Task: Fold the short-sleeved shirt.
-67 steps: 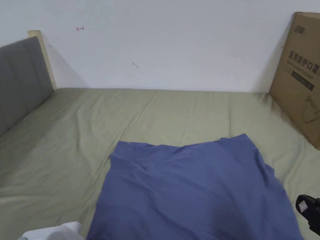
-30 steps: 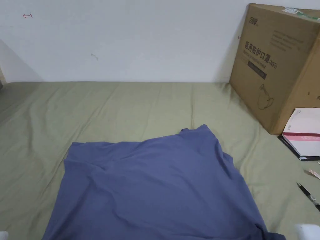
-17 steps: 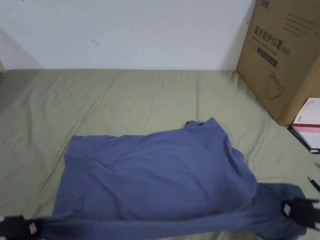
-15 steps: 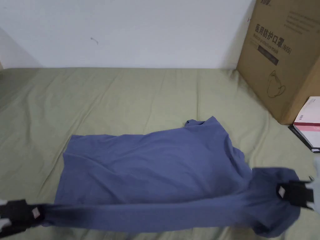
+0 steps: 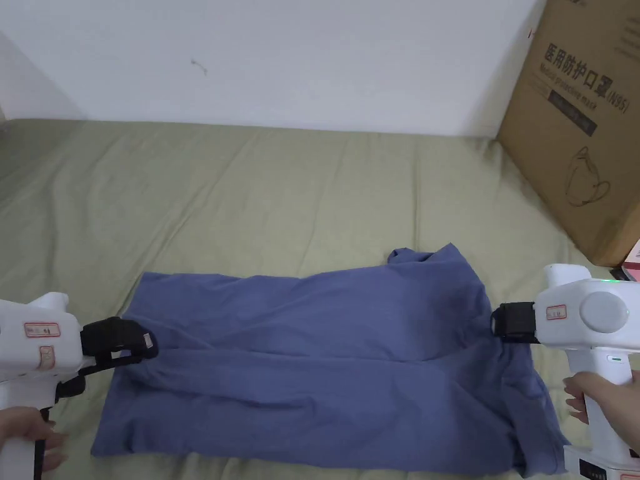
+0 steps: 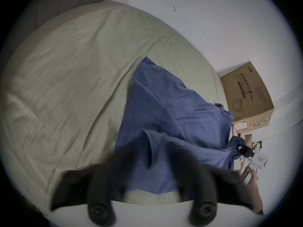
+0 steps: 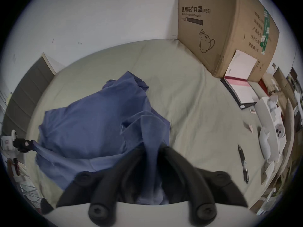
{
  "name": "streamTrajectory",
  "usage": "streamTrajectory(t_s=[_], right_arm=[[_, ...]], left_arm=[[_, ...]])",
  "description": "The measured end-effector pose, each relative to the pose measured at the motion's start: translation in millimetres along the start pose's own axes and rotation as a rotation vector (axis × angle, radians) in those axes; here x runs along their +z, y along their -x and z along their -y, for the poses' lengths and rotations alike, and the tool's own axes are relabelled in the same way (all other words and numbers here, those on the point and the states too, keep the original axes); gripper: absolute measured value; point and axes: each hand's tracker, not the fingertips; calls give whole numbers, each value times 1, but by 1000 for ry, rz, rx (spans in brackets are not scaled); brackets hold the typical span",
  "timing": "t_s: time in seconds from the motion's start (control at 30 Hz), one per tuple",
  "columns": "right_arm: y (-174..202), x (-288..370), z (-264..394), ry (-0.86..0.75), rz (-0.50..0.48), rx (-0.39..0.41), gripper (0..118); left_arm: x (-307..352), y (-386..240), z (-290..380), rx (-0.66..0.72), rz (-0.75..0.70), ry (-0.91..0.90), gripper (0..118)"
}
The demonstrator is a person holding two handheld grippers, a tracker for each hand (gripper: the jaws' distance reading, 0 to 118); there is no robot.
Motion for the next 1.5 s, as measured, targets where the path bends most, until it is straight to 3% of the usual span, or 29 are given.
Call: streamTrajectory(t_s=[0.03, 0.07, 0.1, 0.3, 0.43, 0.47, 0.5, 0.53, 0.57, 0.6, 0.67, 0.87, 0.93, 1.07, 1.1, 1.17, 1.2, 1.37, 1.5], right_arm=[[2, 3, 3, -12, 12, 4, 58], [3, 8, 7, -38, 46, 17, 87], [-1, 7, 12, -58, 57, 17, 101], [6, 91, 70, -294, -68, -48, 101], [14, 158, 122, -439, -207, -70, 101], [16, 172, 135, -474, -208, -73, 100], [22, 185, 145, -492, -216, -67, 92], [23, 192, 153, -486, -217, -68, 72], [25, 197, 158, -477, -208, -80, 39], [24, 203, 165, -478, -221, -115, 4], [22, 206, 171, -455, -321, -155, 4], [12, 209, 174, -457, -305, -157, 4], [8, 202, 172, -411, -357, -196, 4], [5, 191, 170, -360, -349, -207, 4], [5, 189, 169, -345, -354, -210, 4], [6, 185, 169, -320, -365, -209, 4], [8, 184, 169, -307, -361, -197, 4], [17, 175, 165, -272, -342, -134, 4], [19, 170, 162, -247, -327, -116, 4]], left_arm=[[3, -1, 1, -7, 15, -12, 104], [6, 0, 5, -12, 31, -14, 109], [10, -2, 8, -26, 54, -36, 107], [56, -24, 54, -194, 150, -177, 107], [106, -47, 110, -377, 49, -348, 105], [117, -49, 126, -386, 16, -373, 98], [125, -50, 139, -385, 26, -383, 74], [131, -52, 151, -385, 27, -379, 42], [140, -53, 162, -384, 22, -401, 8], [143, -45, 168, -377, 19, -413, 0], [156, -47, 175, -381, -21, -465, 0], [106, -28, 105, -329, -101, -172, 0], [75, -19, 88, -323, -201, -114, 0], [24, -2, 73, -339, -241, -68, 1], [11, 1, 69, -352, -276, -27, 18], [-5, 5, 73, -377, -302, -34, 94], [-14, 6, 71, -388, -315, -34, 110], [-61, 21, 77, -360, -316, 59, 108], [-65, 8, 80, -383, -375, 53, 116]])
